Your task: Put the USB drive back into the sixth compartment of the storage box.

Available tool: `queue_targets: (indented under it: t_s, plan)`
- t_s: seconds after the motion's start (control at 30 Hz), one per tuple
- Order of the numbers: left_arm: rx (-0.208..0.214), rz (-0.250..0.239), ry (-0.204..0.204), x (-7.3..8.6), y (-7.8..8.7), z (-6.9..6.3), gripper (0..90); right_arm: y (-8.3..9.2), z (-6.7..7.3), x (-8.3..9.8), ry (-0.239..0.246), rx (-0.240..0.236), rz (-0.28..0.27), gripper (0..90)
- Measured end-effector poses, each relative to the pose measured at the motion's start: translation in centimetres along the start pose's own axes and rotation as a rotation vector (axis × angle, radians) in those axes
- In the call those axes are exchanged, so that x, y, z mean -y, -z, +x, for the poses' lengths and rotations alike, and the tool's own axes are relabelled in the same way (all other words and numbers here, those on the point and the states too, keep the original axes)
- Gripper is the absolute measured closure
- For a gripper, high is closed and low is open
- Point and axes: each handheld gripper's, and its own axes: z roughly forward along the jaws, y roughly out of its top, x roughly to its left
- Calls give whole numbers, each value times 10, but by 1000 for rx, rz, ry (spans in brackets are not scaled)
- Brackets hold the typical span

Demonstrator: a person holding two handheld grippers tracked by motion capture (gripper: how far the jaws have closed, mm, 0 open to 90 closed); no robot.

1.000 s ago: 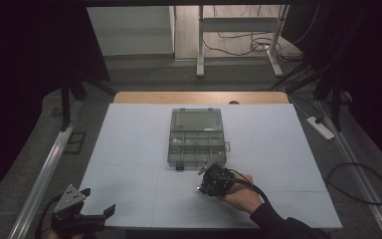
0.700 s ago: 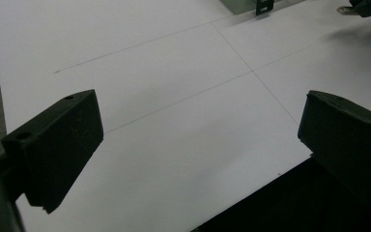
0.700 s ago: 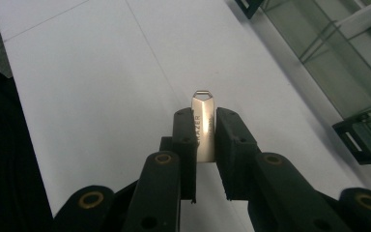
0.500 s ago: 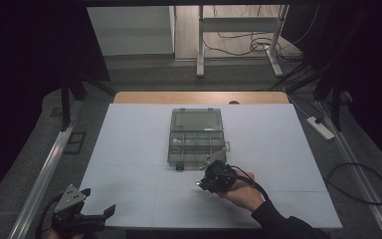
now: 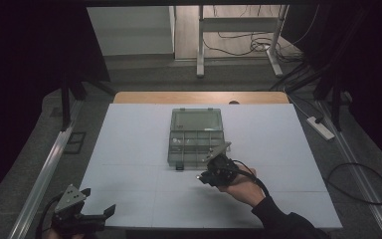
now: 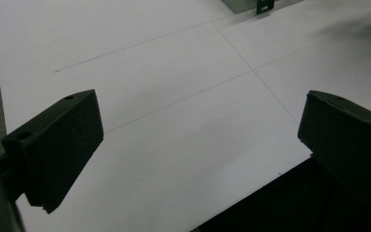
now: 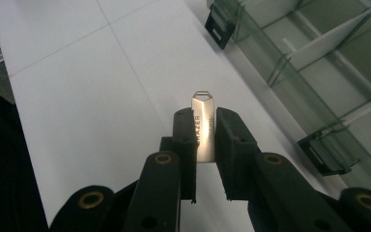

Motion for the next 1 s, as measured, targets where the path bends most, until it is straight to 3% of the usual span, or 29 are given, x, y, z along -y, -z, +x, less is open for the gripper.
queue_targets:
  t_s: [1.0]
  plan:
    - [1, 3, -5, 0, 0, 0, 23, -1, -17, -28, -32, 46, -86, 790]
